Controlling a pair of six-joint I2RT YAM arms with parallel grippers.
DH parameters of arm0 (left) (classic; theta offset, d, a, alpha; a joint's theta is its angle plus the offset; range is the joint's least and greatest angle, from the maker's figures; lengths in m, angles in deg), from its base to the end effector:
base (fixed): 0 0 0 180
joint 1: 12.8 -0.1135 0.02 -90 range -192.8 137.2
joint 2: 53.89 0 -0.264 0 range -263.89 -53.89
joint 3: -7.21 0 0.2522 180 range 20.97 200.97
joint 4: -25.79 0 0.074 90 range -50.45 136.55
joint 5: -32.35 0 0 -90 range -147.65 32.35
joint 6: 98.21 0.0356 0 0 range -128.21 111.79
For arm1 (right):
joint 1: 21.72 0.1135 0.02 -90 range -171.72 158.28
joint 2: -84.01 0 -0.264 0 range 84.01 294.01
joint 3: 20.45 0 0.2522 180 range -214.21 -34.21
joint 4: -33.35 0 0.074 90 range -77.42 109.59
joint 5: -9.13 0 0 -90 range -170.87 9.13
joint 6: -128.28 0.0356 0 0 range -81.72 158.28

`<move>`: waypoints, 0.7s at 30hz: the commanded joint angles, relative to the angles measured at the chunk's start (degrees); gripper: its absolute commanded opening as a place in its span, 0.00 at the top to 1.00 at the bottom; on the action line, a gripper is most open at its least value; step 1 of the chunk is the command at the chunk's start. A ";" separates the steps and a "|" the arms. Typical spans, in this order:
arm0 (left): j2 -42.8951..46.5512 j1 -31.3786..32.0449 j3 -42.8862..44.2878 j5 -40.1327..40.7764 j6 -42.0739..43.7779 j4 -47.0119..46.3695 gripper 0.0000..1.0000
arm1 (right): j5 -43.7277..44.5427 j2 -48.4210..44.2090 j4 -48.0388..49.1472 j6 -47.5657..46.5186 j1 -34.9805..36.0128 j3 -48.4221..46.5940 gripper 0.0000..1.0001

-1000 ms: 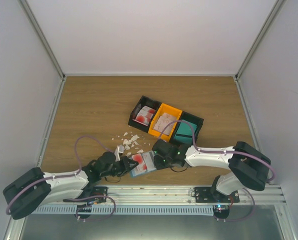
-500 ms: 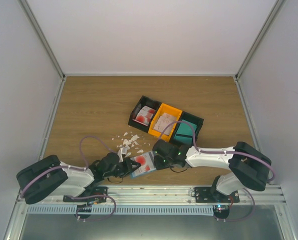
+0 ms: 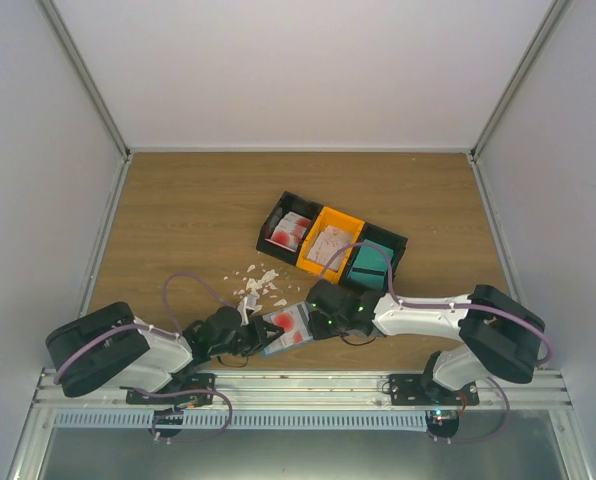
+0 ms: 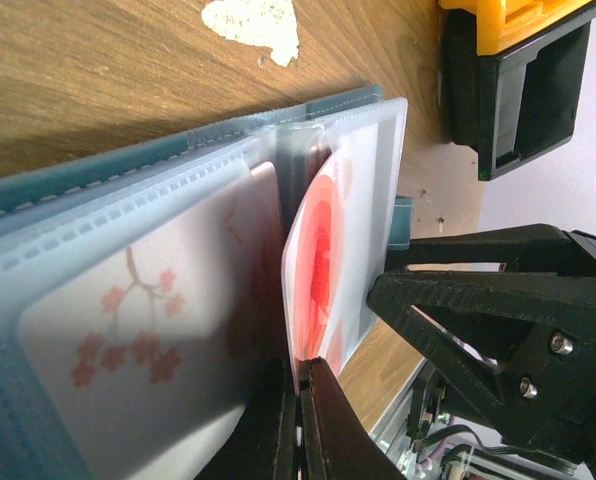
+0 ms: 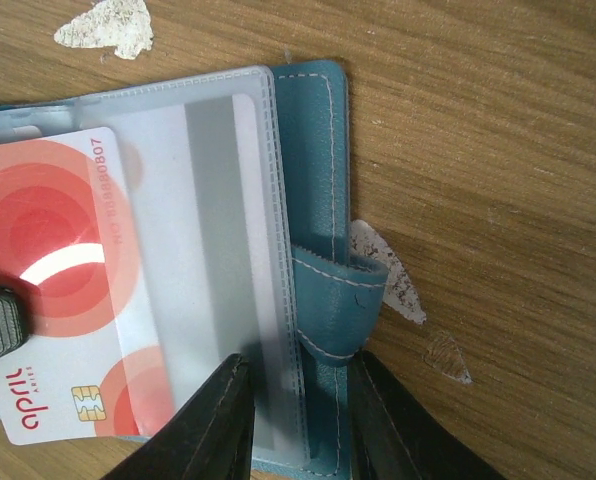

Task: Put the credit cards into the card holder
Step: Insert the credit card into the card holder.

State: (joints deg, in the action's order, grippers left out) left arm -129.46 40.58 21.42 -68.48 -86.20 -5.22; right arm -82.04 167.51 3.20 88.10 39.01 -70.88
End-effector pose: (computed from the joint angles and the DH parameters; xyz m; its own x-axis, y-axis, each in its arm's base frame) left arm 0.0955 -0.1397 0.0928 -0.9284 -0.3614 -0.0867 -0.1106 0.4915 -0.8638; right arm 0.1220 0.2192 0.1403 -0.9514 -0.1351 -0.2768 -0.2321 0.9052 0.3560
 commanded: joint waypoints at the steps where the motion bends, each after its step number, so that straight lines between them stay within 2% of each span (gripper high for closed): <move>1: -2.46 0.67 -1.72 1.68 -0.82 2.44 1.00 | -3.65 2.63 -1.65 0.80 0.79 3.16 0.73; 8: -6.25 0.73 2.20 2.56 1.38 2.45 1.00 | -4.79 2.71 -0.43 0.39 0.79 3.66 0.75; 17: -13.71 0.76 6.01 0.27 3.72 0.45 0.94 | -5.87 2.74 0.69 0.36 0.79 4.32 0.79; 21: -15.58 0.76 7.29 -1.70 5.56 -0.28 0.87 | -4.62 2.39 -0.06 0.73 0.79 4.09 0.79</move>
State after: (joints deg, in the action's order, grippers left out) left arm -141.00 40.74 26.31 -68.96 -83.95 -10.78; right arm -82.94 166.95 5.61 88.23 38.68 -69.35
